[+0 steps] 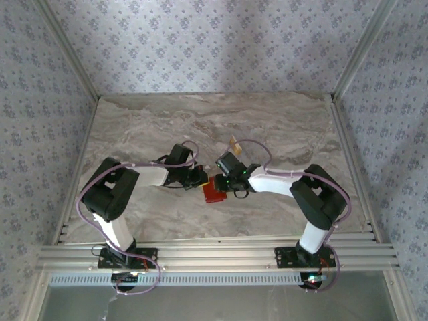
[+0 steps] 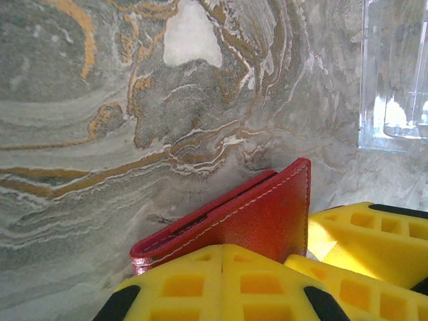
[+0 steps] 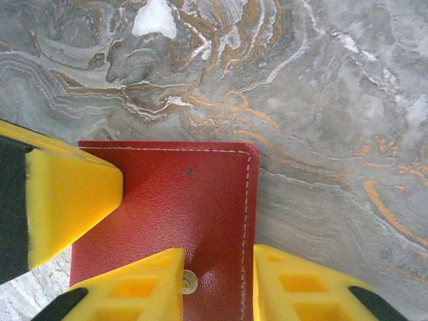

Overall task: Put the credit cards into the card holder
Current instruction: Open the card holder at the center of the table.

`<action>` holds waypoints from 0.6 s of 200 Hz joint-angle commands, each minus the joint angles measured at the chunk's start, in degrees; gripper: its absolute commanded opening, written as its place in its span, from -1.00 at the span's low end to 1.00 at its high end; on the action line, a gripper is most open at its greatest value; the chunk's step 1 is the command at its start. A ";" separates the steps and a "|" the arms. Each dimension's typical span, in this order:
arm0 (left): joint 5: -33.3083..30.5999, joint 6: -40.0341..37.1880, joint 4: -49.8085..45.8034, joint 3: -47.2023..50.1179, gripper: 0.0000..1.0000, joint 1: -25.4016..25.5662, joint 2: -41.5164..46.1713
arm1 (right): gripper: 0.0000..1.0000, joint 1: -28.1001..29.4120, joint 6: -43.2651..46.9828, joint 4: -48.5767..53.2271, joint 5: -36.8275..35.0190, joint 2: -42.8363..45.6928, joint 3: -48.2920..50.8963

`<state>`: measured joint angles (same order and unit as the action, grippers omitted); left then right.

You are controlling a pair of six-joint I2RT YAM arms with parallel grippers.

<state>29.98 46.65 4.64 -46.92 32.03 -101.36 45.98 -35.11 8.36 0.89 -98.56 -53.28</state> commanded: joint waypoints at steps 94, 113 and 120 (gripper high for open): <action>-7.17 0.87 -4.64 1.92 -1.00 0.79 -3.84 | -0.82 4.53 2.75 6.17 -6.84 1.18 -5.94; -7.16 1.02 -4.60 1.96 -1.00 0.87 -4.01 | -0.87 4.34 3.03 4.57 -4.97 1.52 -5.67; -7.10 1.13 -4.43 2.00 -1.00 0.90 -4.02 | -0.86 4.06 2.97 3.54 -3.76 1.61 -5.36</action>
<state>29.56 47.29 4.71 -46.85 32.29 -101.38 49.06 -32.97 15.33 -7.20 -97.82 -56.97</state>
